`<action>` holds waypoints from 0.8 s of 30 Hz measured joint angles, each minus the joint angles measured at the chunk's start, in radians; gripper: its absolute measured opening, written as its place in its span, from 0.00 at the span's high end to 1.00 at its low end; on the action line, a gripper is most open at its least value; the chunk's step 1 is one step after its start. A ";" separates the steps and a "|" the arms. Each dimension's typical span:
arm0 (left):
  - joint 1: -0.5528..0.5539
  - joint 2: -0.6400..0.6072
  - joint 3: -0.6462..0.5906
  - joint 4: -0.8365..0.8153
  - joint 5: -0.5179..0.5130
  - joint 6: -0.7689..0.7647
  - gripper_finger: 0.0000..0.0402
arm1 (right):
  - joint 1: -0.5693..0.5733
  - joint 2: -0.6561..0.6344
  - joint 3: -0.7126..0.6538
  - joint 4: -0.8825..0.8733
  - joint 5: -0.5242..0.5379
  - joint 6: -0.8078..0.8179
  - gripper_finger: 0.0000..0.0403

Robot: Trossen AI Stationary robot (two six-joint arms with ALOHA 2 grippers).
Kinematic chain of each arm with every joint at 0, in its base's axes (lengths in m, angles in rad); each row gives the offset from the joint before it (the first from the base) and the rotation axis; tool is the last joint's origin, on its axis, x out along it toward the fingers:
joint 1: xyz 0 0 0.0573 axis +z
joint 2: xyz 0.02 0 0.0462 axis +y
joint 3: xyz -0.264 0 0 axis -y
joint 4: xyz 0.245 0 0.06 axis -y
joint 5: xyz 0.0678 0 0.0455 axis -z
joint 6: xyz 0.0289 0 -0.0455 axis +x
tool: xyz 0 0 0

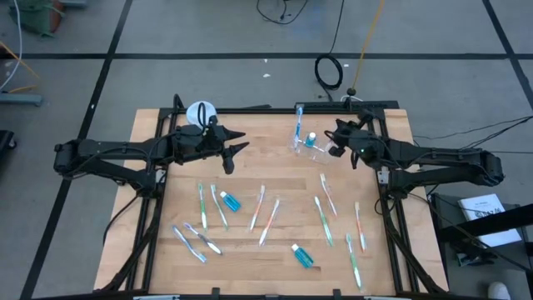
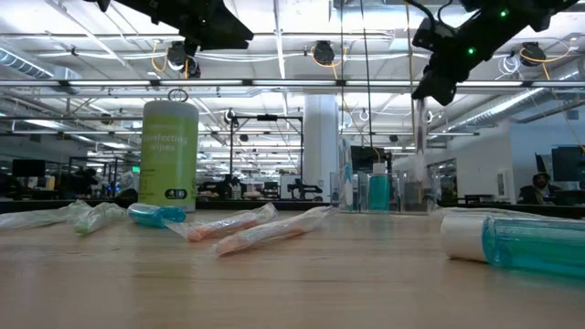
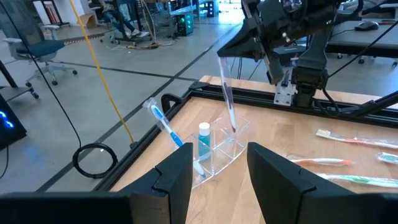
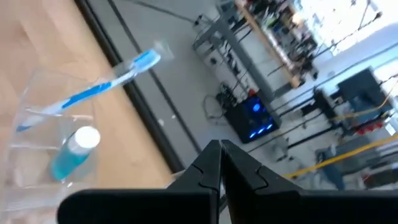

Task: Pick & Place toothbrushing station
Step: Put the top purple toothbrush into the transparent organizer, then put the green toothbrush into the transparent organizer

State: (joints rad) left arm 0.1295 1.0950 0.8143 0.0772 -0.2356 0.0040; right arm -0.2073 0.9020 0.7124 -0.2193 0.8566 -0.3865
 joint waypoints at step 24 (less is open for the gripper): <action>0.000 0.000 0.000 0.000 0.000 -0.009 0.60 | 0.001 0.034 0.000 -0.043 -0.151 0.333 0.61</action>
State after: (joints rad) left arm 0.1297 1.0950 0.8143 0.0769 -0.2359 -0.0048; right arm -0.2067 0.9356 0.7124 -0.2626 0.7055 -0.0533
